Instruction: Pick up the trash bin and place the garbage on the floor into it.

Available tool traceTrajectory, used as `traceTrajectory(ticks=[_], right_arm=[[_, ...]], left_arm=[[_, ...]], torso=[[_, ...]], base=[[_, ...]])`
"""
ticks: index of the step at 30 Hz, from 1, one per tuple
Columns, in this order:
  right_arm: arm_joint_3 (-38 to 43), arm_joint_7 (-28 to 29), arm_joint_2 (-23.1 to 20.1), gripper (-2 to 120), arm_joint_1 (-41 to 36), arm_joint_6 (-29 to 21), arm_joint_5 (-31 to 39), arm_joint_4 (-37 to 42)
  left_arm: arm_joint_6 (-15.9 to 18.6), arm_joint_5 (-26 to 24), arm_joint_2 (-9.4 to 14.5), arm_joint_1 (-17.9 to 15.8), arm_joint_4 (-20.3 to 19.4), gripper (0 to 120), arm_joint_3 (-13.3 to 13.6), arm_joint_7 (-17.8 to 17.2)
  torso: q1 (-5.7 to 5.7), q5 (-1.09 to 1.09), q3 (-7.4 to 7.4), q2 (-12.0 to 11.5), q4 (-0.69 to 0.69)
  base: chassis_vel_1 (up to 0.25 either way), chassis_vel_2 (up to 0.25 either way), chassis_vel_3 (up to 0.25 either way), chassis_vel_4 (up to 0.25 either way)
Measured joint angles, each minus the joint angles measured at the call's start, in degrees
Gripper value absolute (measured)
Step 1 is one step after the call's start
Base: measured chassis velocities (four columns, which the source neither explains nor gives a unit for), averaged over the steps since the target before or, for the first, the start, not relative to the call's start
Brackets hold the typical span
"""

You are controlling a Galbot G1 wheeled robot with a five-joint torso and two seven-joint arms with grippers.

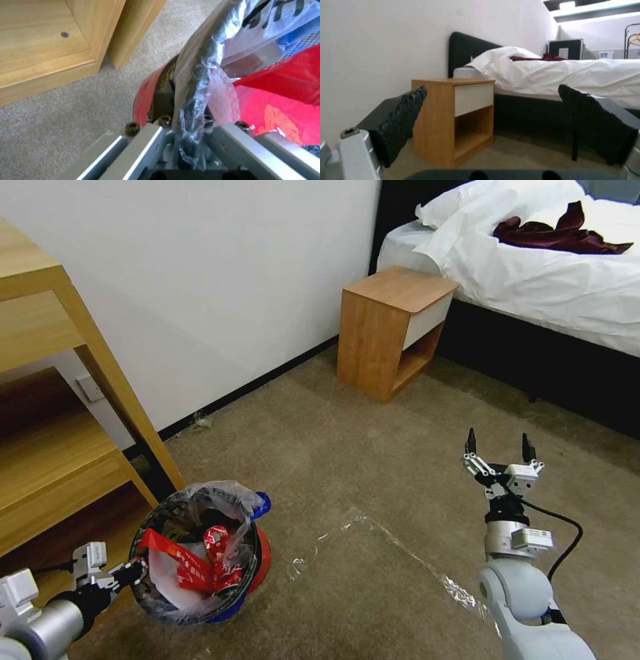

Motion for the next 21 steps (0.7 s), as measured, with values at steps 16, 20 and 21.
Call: traceTrajectory(ticks=[16, 20, 21], right_arm=[[0.0, 0.0, 0.0, 100, -0.2, 0.0, 0.0, -0.2], [0.0, 0.0, -0.1, 100, -0.3, 0.0, 0.0, -0.1], [0.1, 0.0, -0.1, 100, -0.2, 0.0, 0.1, -0.1]], left_arm=[[-0.7, -0.1, -0.9, -0.8, 0.5, 0, 0.4, 0.0], [-0.9, -0.2, -1.1, -0.6, 0.2, 0, 0.2, 0.0], [-0.9, -0.2, -1.1, -0.6, 0.1, 0, 0.1, 0.0]], torso=[[0.00, 0.00, 0.00, 0.0, 0.00], [0.00, 0.00, 0.00, 0.0, 0.00], [0.00, 0.00, 0.00, 0.0, 0.00]], base=[[0.000, 0.000, 0.000, 0.000], [0.000, 0.000, 0.000, 0.000], [0.000, 0.000, 0.000, 0.000]])
